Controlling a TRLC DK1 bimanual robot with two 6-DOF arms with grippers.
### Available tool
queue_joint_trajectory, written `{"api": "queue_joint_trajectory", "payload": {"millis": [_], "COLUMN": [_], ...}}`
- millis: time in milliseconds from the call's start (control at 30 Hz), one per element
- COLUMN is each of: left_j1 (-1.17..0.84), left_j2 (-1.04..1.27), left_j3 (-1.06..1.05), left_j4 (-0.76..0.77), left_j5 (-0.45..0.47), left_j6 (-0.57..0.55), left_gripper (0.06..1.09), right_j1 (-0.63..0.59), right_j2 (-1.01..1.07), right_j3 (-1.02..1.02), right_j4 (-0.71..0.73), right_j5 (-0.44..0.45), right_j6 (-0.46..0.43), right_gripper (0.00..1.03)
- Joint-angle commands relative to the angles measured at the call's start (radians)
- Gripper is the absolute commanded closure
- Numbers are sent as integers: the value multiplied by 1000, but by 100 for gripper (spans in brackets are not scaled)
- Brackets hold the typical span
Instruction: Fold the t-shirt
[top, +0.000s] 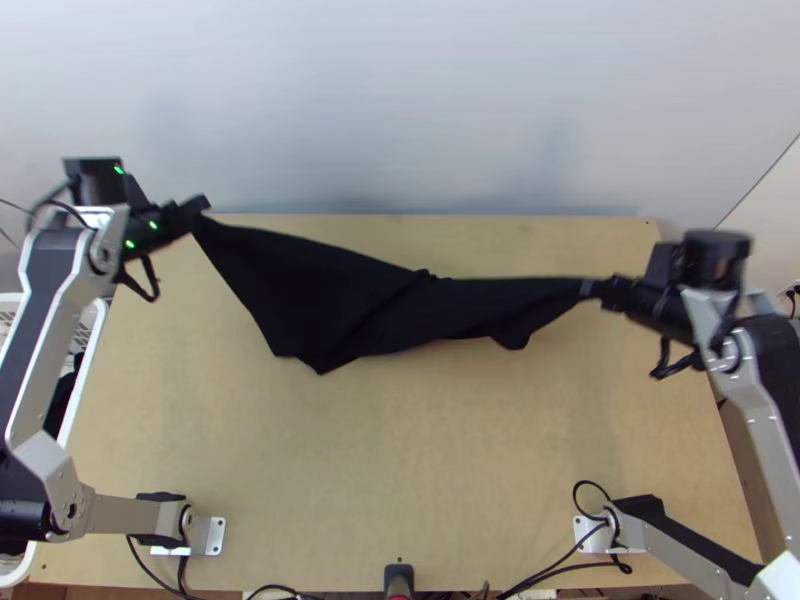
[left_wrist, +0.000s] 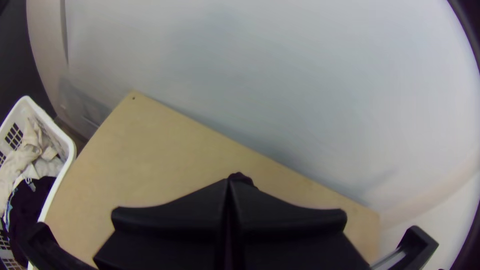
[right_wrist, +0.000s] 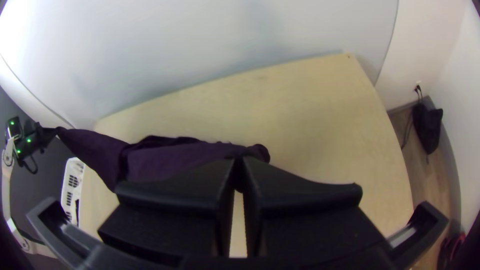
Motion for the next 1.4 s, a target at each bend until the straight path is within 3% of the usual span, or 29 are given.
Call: {"api": "queue_joint_trajectory", "payload": {"millis": [0, 233, 600, 633, 667, 700, 800, 867, 900, 1033, 1200, 1367], "left_j1": [18, 9, 95, 95, 94, 84, 60, 58, 58, 57, 11, -57], "left_j2": [20, 88, 215, 211, 203, 192, 149, 142, 132, 59, -55, -125], "left_j3": [-259, -324, -285, -279, -274, -268, -258, -201, -173, -136, -189, -308], "left_j4": [148, 246, 277, 277, 275, 269, 232, 136, 88, -27, -102, -107], "left_j5": [9, 9, 9, 9, 9, 12, 19, 95, 124, 260, 273, 231], "left_j6": [-20, -29, -37, -38, -37, -34, -54, -75, -81, -104, -37, 12], "left_gripper": [105, 105, 103, 95, 79, 60, 19, 15, 15, 15, 15, 11], "right_j1": [-66, -83, -99, -101, -101, -101, -101, -90, -84, -52, 48, 152], "right_j2": [-45, 93, 283, 286, 286, 277, 214, 160, 136, 62, 18, 47], "right_j3": [-340, -439, -380, -371, -362, -354, -339, -328, -323, -308, -319, -388], "right_j4": [134, 365, 510, 510, 508, 496, 441, 375, 336, 169, 10, 56], "right_j5": [-12, -12, 27, 34, 34, 36, 36, 34, 34, -16, -81, -81], "right_j6": [-51, -32, -22, -17, -8, 14, 64, 87, 98, 96, 96, 112], "right_gripper": [100, 100, 98, 94, 85, 70, 35, 18, 15, 14, 14, 14]}}
